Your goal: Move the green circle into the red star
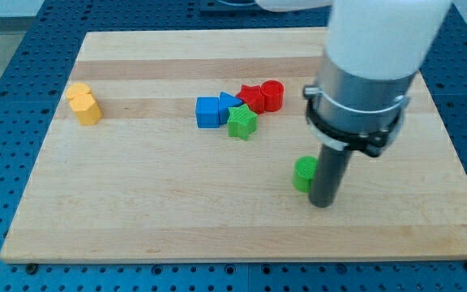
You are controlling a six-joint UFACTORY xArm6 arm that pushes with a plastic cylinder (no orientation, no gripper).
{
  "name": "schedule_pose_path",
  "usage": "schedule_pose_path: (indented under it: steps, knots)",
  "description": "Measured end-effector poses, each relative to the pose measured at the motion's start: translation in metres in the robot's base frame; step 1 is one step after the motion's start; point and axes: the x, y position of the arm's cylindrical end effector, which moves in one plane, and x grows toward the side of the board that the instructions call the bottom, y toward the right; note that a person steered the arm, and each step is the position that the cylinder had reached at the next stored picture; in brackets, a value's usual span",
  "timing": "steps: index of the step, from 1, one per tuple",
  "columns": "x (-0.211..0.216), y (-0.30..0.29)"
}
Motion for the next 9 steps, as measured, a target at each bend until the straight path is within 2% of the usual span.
schedule_pose_path:
  steps: [1,2,3,4,5,7,9]
  knots:
    - [-0.009,-0.035]
    - [-0.027,-0.044]
    - [-0.024,-0.02]
    - [0.019,-0.006]
    - [0.007,0.021]
    - [-0.066,0.002]
    - [-0.099,0.01]
